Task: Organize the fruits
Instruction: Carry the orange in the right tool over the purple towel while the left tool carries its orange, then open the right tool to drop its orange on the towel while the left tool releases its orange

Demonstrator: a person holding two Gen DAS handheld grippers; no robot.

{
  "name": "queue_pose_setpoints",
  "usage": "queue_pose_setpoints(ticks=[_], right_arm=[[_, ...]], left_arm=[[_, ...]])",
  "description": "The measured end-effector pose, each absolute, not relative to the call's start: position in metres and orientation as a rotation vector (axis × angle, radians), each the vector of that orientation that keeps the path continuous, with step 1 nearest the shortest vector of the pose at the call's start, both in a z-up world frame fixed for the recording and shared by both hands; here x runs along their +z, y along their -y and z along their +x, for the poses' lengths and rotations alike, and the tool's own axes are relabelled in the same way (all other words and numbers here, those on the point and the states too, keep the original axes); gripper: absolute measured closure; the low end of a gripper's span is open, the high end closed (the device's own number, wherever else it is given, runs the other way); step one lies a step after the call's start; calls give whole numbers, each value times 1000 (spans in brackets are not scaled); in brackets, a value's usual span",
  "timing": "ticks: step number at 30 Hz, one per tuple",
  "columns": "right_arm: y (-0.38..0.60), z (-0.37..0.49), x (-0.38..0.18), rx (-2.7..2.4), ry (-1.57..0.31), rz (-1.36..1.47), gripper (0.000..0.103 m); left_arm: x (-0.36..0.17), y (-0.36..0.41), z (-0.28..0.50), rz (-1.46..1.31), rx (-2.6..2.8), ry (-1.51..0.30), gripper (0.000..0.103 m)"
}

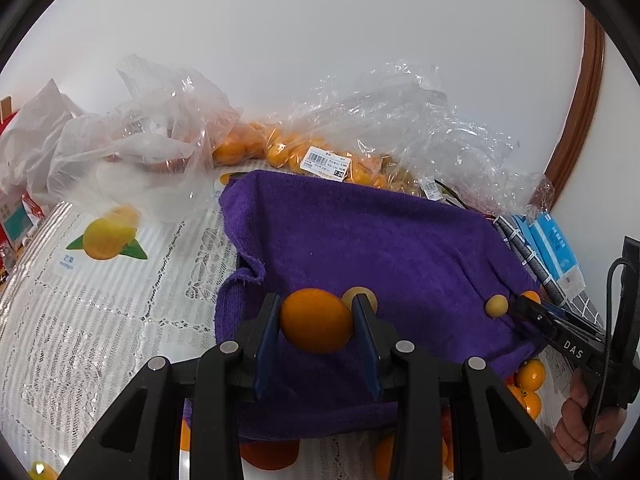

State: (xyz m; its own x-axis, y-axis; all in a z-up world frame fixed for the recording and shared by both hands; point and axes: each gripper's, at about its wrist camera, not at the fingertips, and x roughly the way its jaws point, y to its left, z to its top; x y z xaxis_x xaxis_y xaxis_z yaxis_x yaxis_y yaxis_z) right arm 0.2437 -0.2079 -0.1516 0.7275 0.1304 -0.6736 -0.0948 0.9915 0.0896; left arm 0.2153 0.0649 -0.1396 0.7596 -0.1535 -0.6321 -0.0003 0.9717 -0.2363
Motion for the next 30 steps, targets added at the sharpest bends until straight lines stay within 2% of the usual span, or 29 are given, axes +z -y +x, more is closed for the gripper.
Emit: queue_pose_setpoints(ticks=[10, 17, 21, 30], right_arm=[[205, 246, -157, 128, -769, 40, 69], [207, 239, -151, 126, -753, 44, 55], [209, 228, -142, 148, -742, 62, 55], [214, 188, -135, 177, -767, 93, 54]], left_arm=[[-141, -62, 218, -209, -78, -718, 68], [-141, -60, 219, -196, -81, -718, 68], [-138, -59, 218, -190, -96, -703, 55], [-130, -69, 213, -246, -102, -682, 55]])
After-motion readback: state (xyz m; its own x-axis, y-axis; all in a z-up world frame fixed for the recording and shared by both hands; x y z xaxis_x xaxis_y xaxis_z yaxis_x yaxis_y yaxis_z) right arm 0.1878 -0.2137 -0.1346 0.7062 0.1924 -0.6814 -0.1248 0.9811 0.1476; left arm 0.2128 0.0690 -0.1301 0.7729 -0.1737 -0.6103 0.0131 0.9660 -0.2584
